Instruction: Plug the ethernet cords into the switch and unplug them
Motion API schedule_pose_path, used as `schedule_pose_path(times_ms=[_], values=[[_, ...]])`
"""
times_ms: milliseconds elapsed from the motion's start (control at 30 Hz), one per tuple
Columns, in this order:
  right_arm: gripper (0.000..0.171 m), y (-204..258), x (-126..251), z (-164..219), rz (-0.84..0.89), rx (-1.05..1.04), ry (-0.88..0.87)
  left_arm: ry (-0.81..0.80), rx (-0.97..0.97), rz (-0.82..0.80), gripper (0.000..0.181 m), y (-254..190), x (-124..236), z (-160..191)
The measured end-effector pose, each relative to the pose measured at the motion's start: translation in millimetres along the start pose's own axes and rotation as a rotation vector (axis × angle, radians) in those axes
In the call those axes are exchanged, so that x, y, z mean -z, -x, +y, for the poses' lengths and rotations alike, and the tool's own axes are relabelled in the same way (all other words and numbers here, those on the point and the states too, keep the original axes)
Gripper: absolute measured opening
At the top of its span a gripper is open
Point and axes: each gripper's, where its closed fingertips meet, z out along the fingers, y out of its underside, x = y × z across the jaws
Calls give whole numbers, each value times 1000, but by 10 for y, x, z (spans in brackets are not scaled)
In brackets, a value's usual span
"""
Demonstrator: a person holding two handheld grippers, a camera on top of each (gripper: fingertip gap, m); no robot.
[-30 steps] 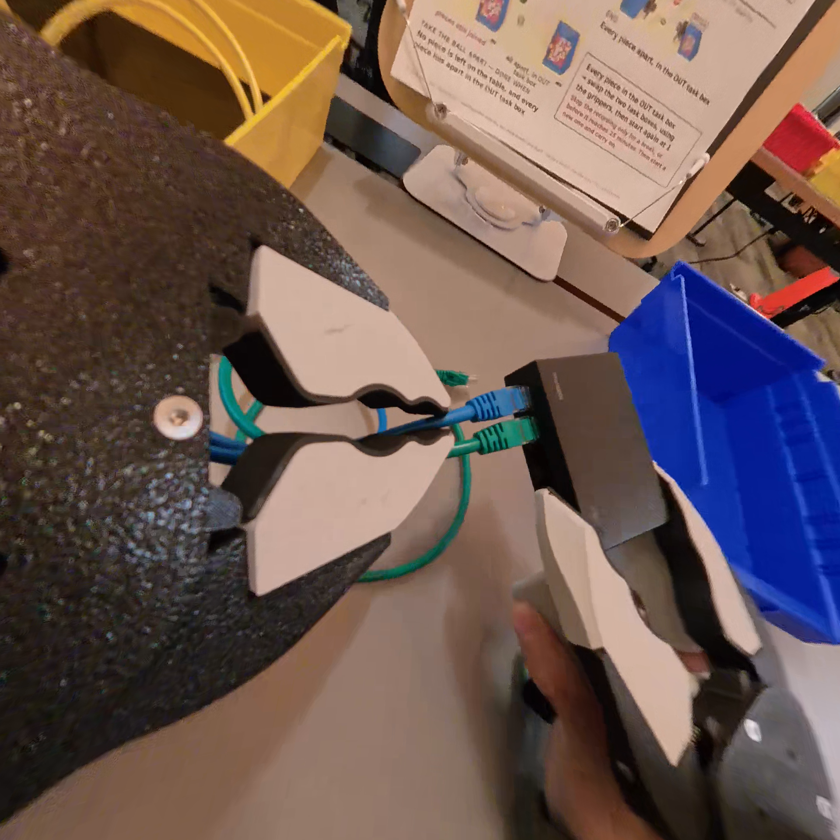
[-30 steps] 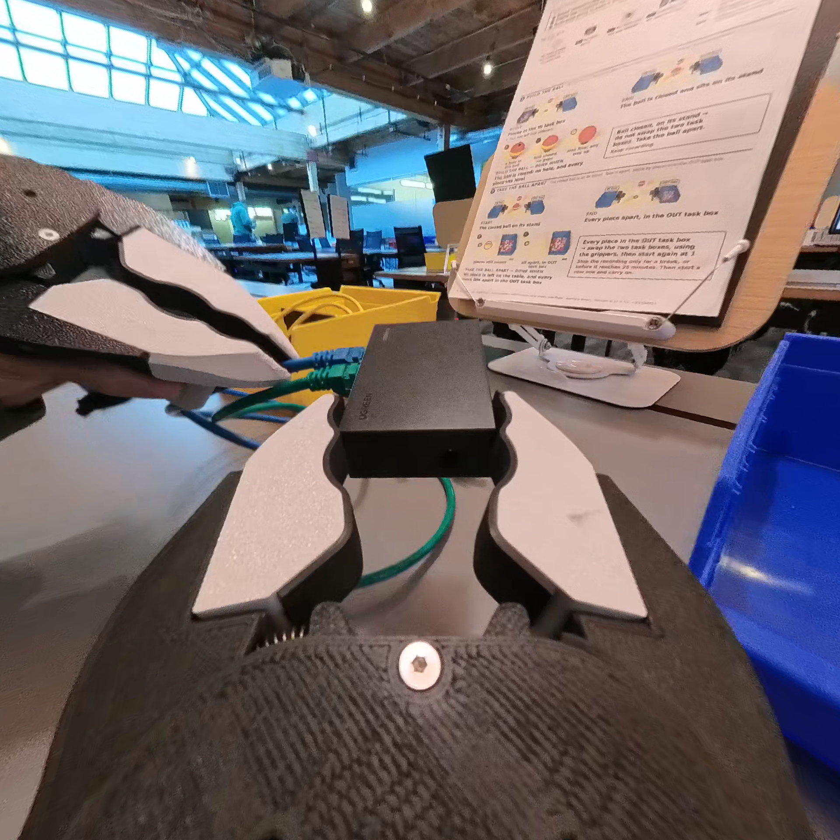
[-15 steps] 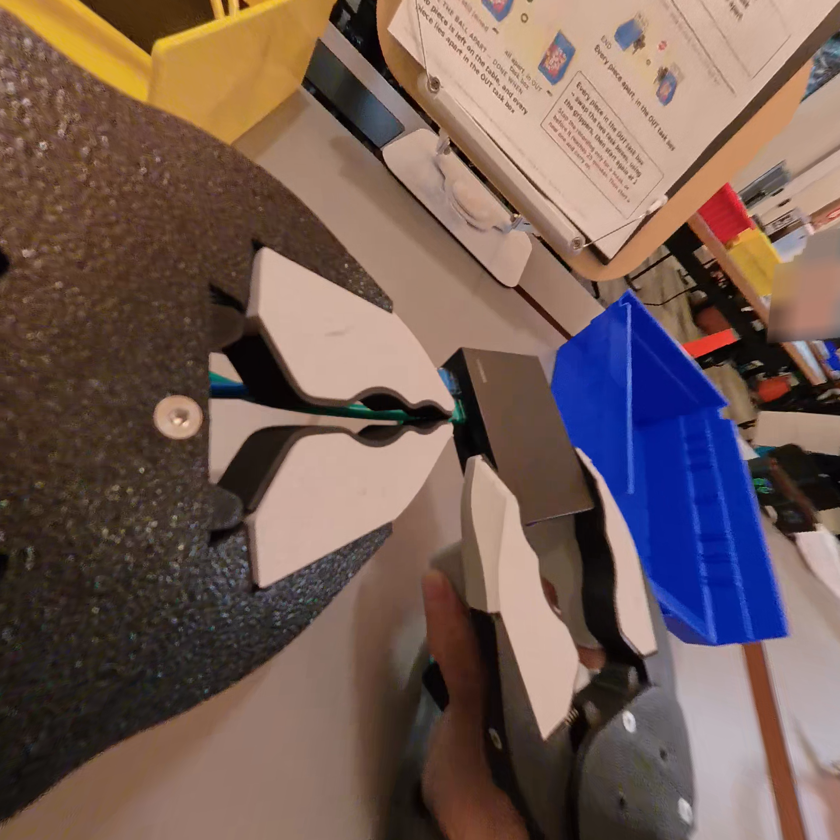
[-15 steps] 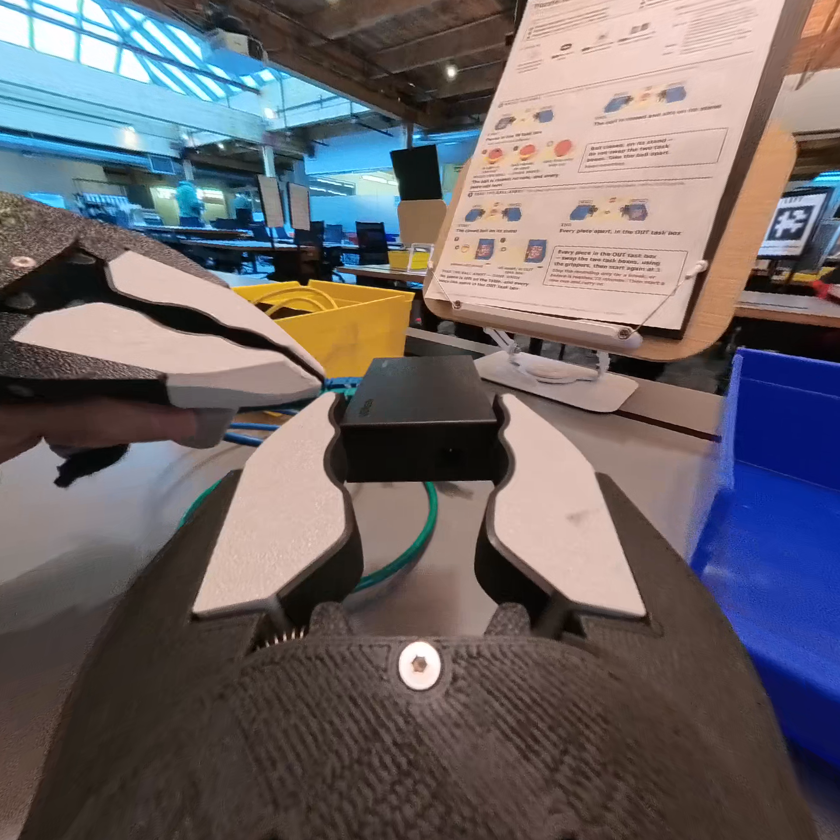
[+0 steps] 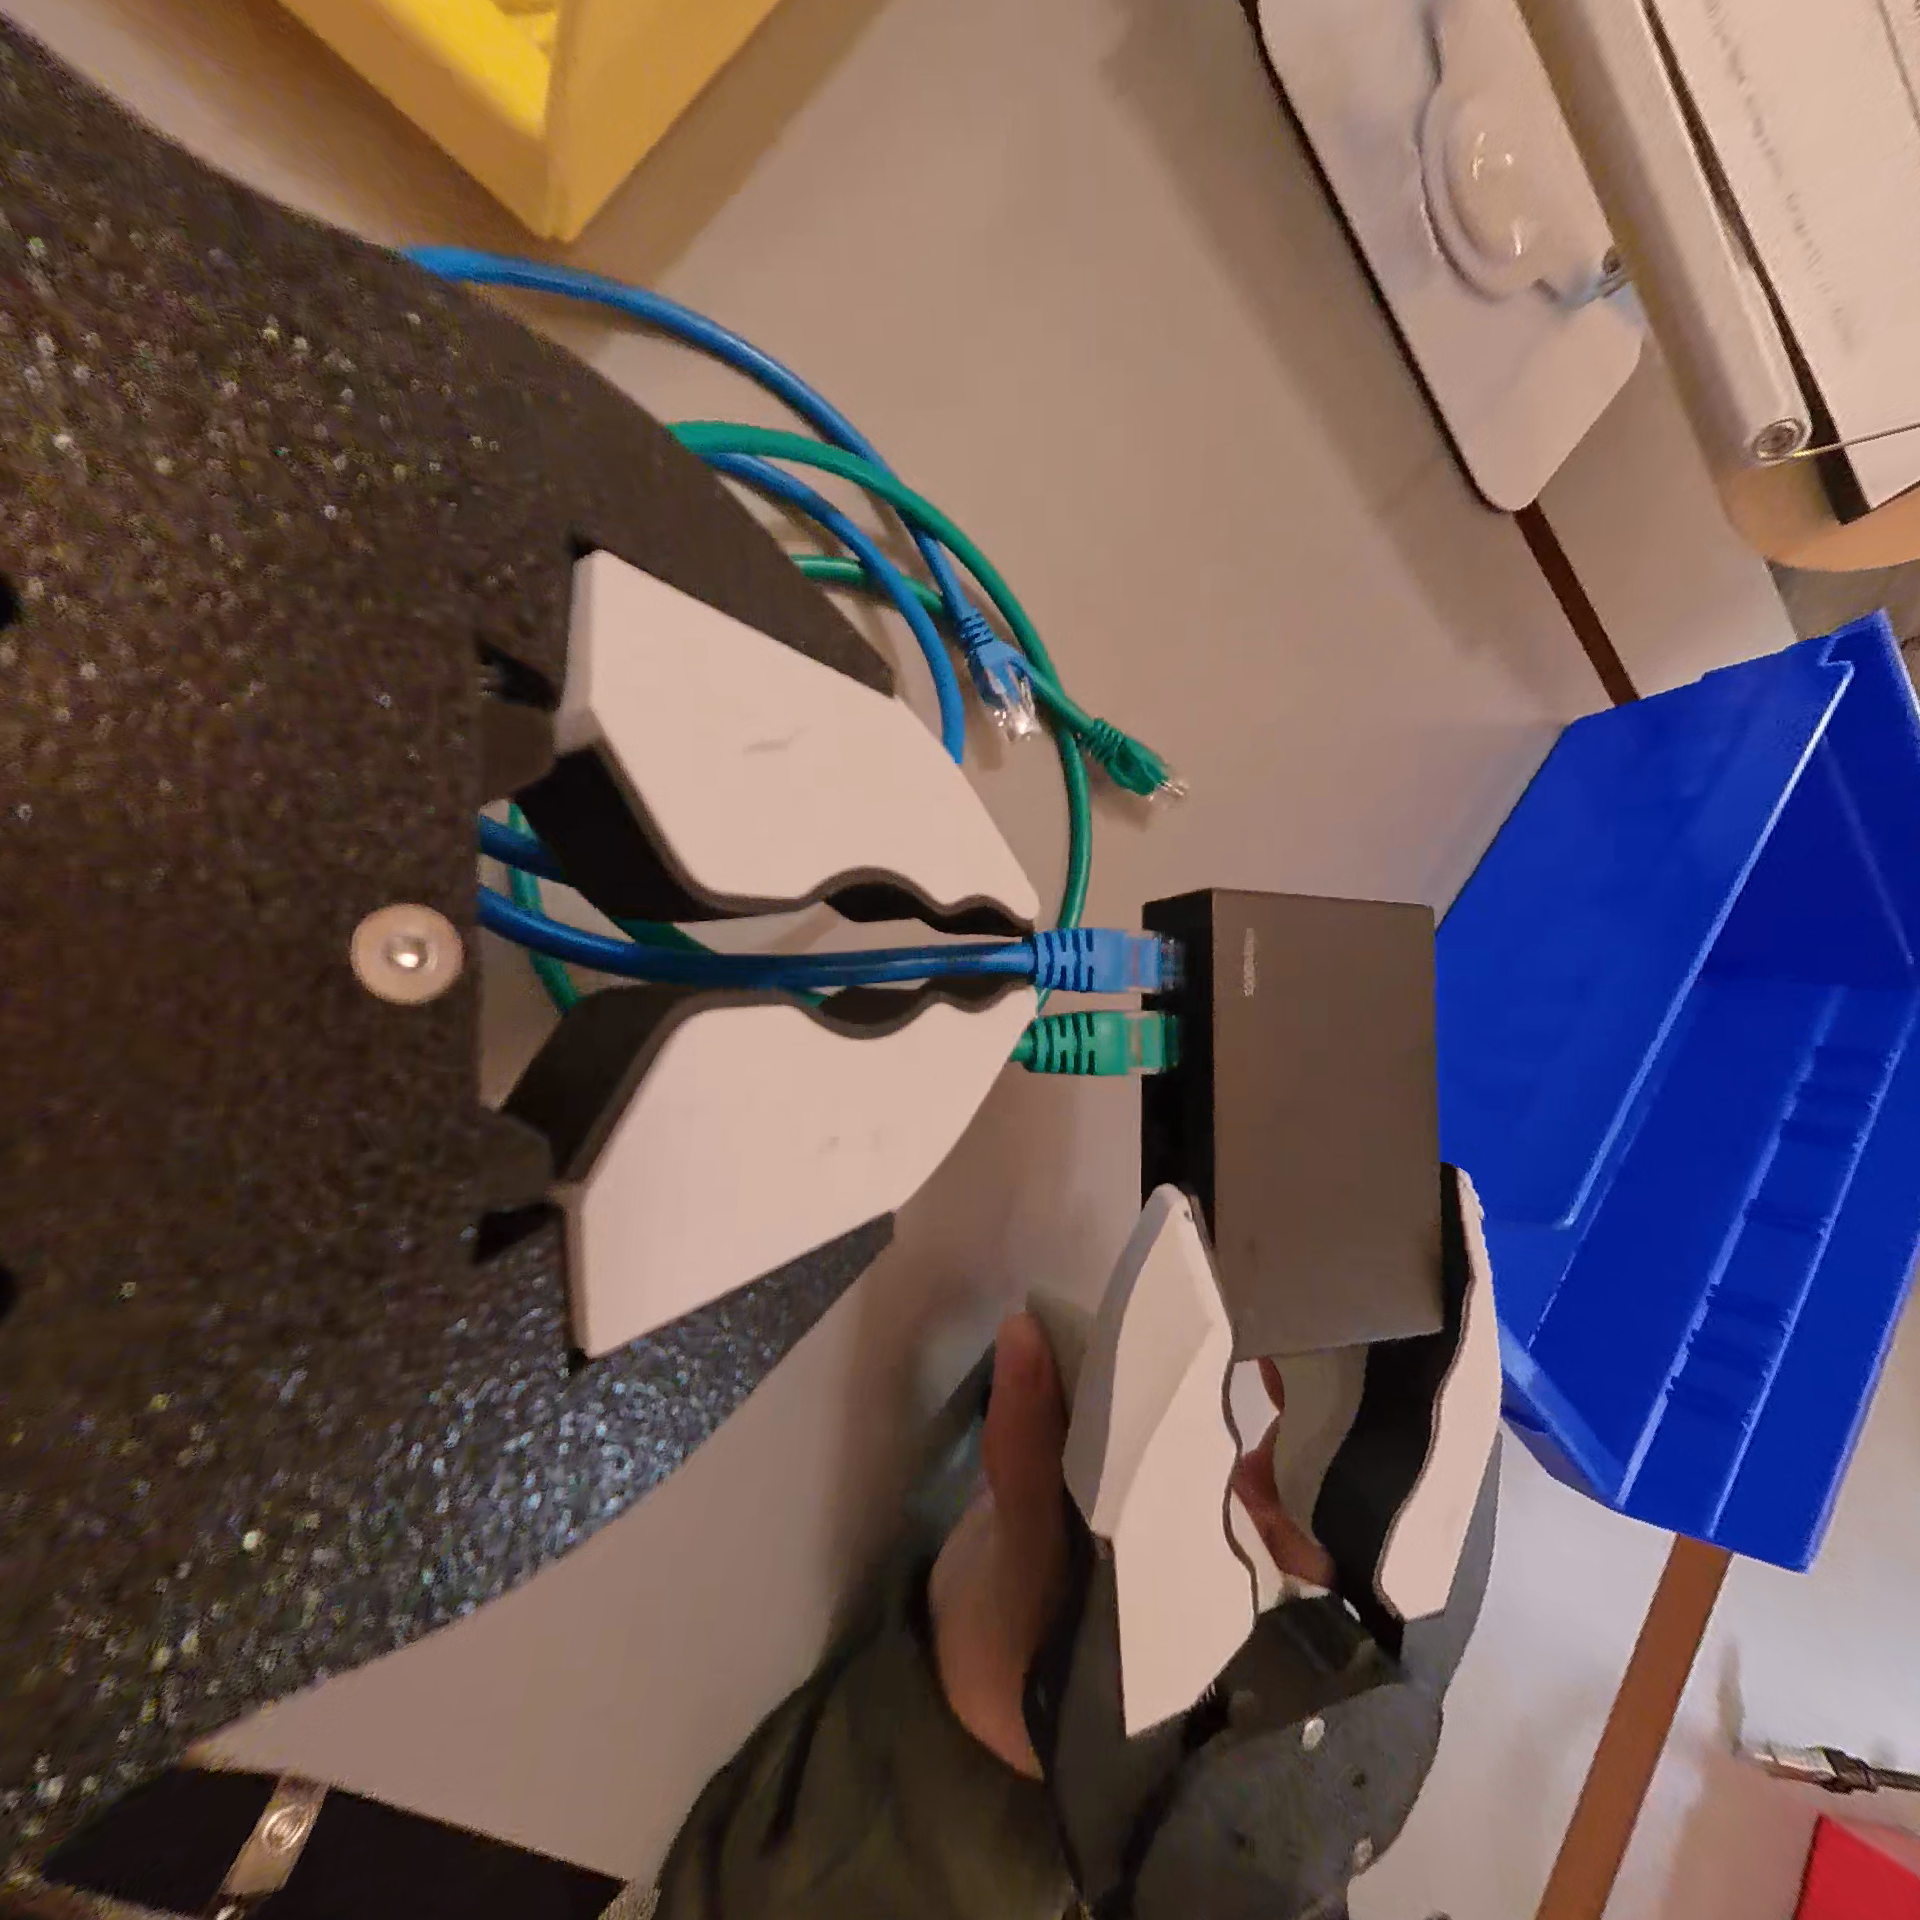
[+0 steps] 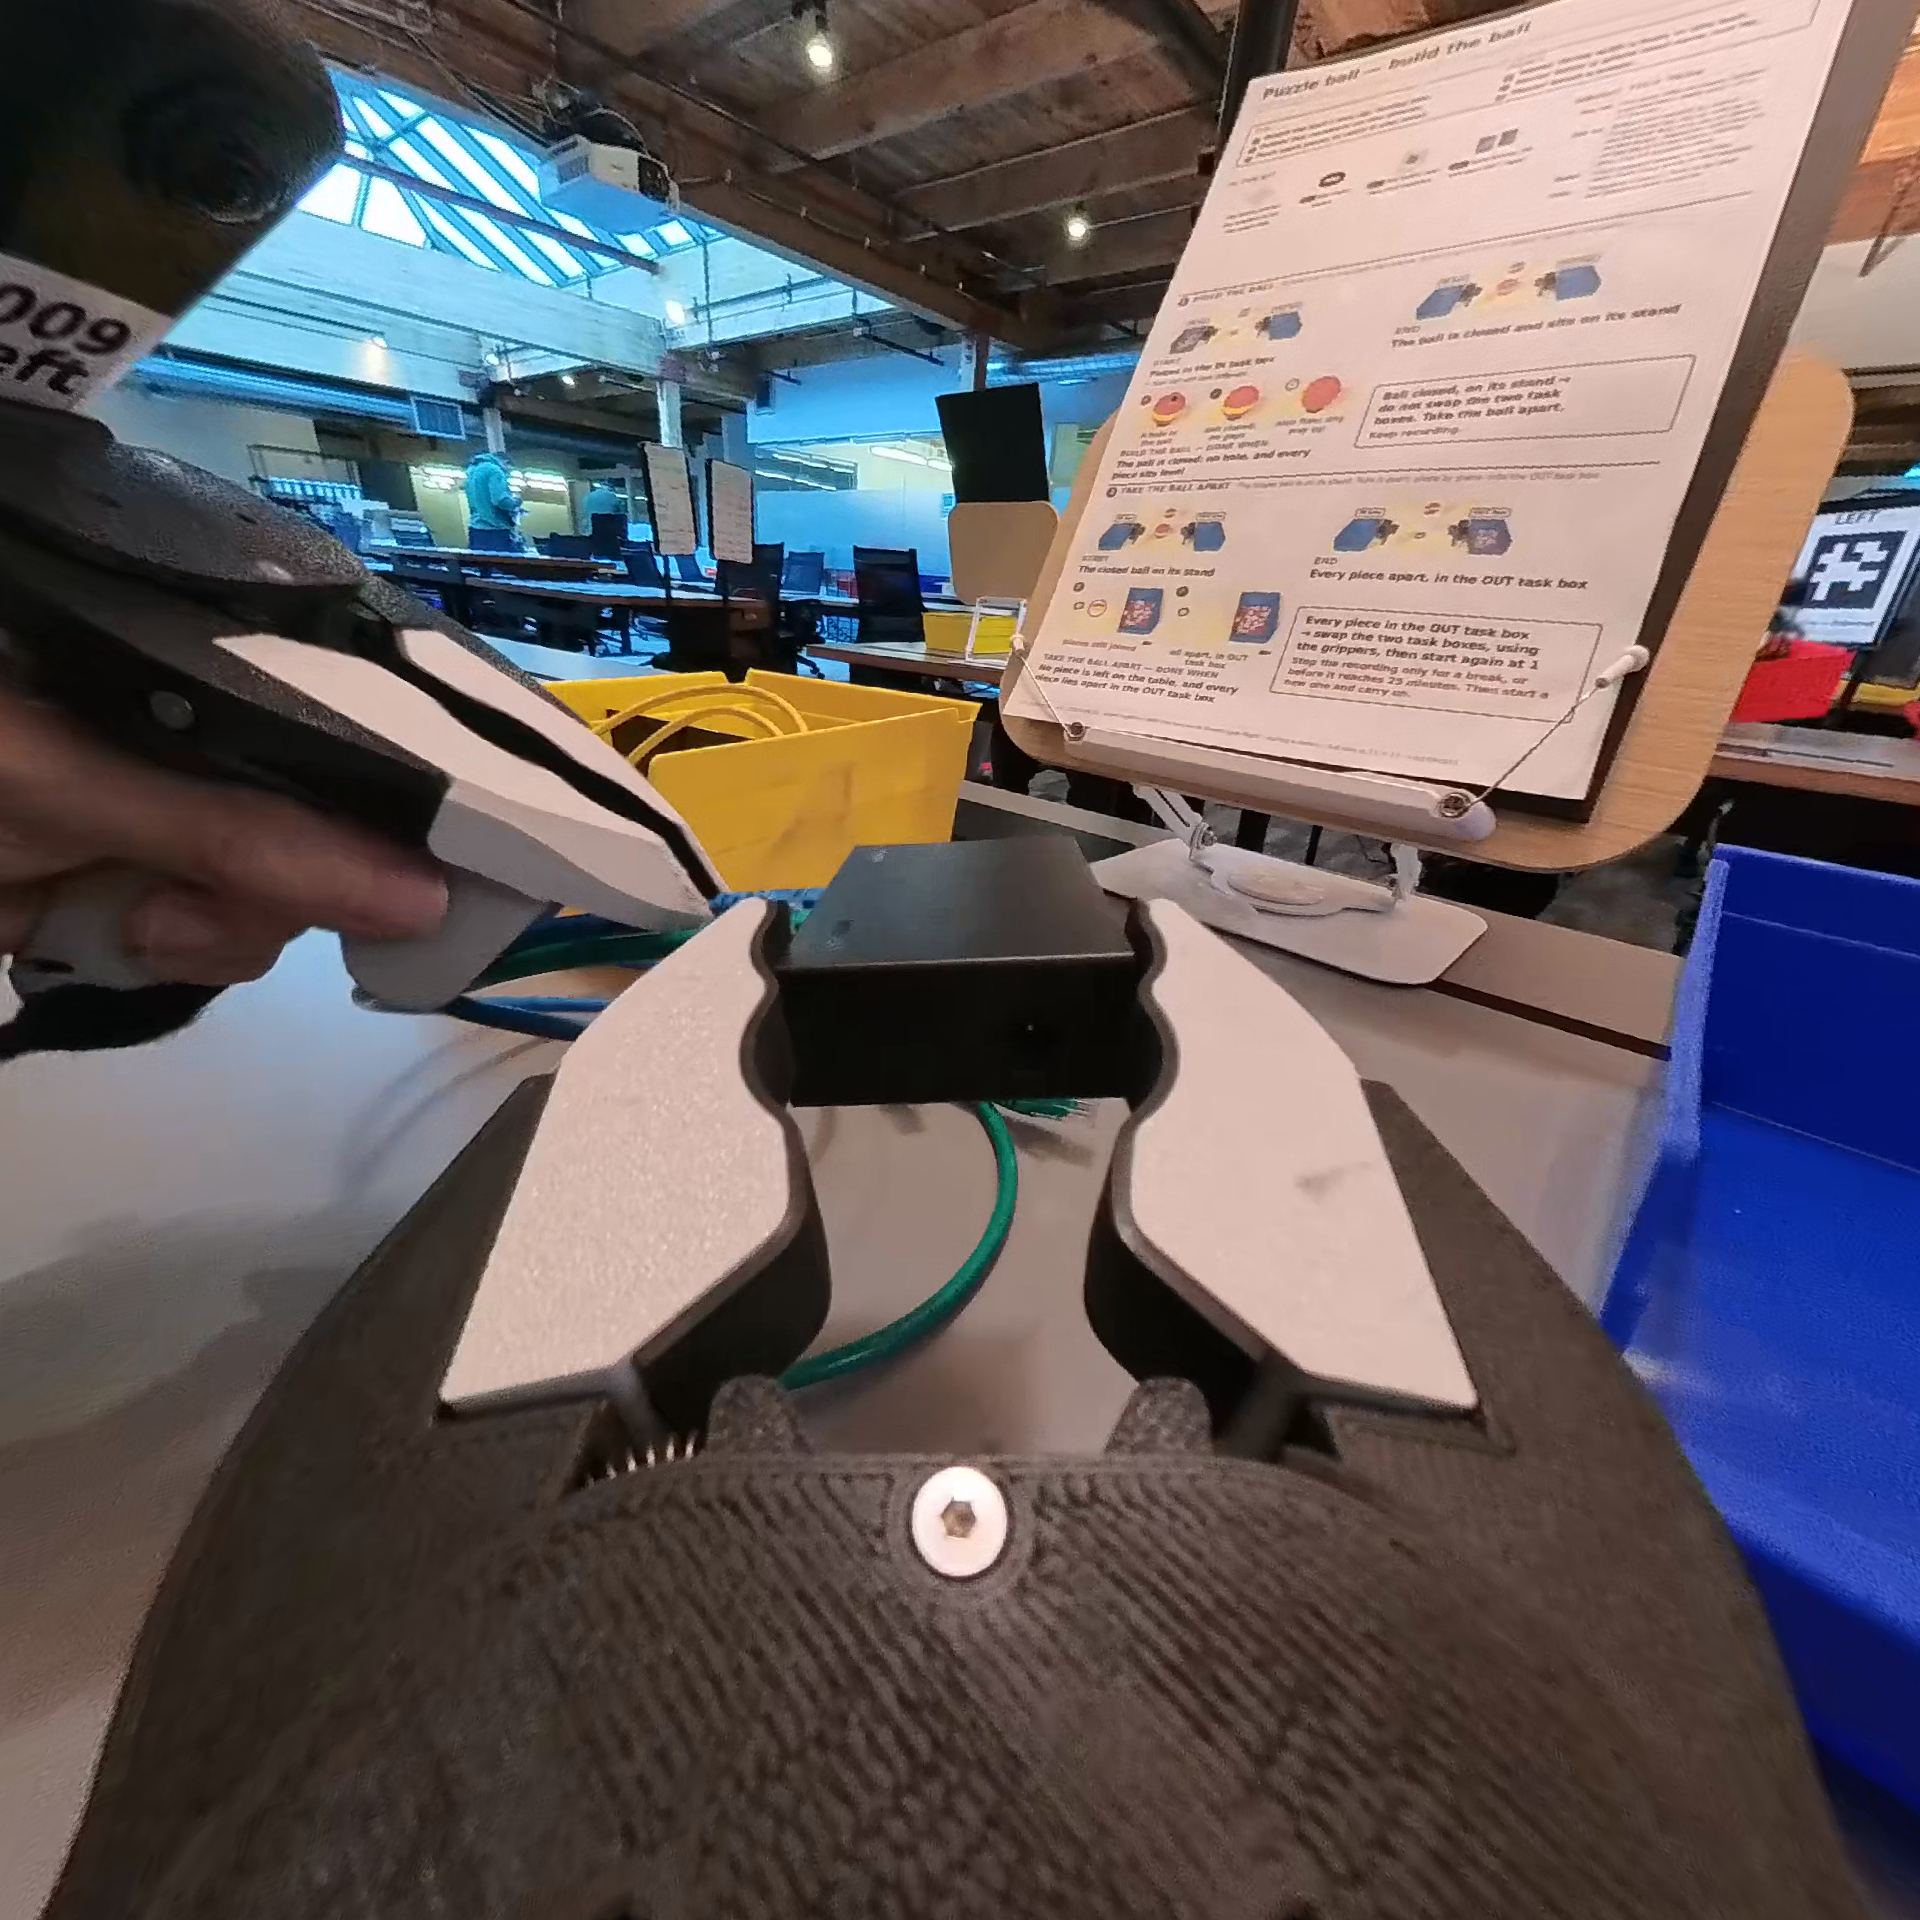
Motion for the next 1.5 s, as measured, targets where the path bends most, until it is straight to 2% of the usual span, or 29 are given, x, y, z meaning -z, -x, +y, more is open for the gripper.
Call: schedule_pose_path(times_ms=[333,533,667,767,1067,1133,1267,1333,1400,1500], values=[[63,-56,-4,18,-18,-92,14,-227,22,-53,4,44,-7,-143],[63,-92,-11,27,3,-105,20,-289,2,-54,4,60,-58,-194],[63,-76,-21,54,9,-78,44,-264,-71,-74,4,85,-53,-199],[63,-85,-17,46,4,-91,38,-263,-17,-15,4,73,-71,-197],[63,-120,-9,42,31,-81,33,-239,9,3,5,66,-99,-166],[62,-122,-13,49,16,-91,38,-253,26,9,9,67,-49,-175],[62,-53,29,-27,-82,-94,-25,-276,19,50,28,58,137,-338],[62,-12,52,-53,-128,-101,-46,-220,65,118,46,102,182,-404],[62,13,73,-86,-148,-94,-75,-110,189,306,65,84,158,-394],[62,85,93,-130,-191,-89,-116,64,454,594,61,104,31,-242]])
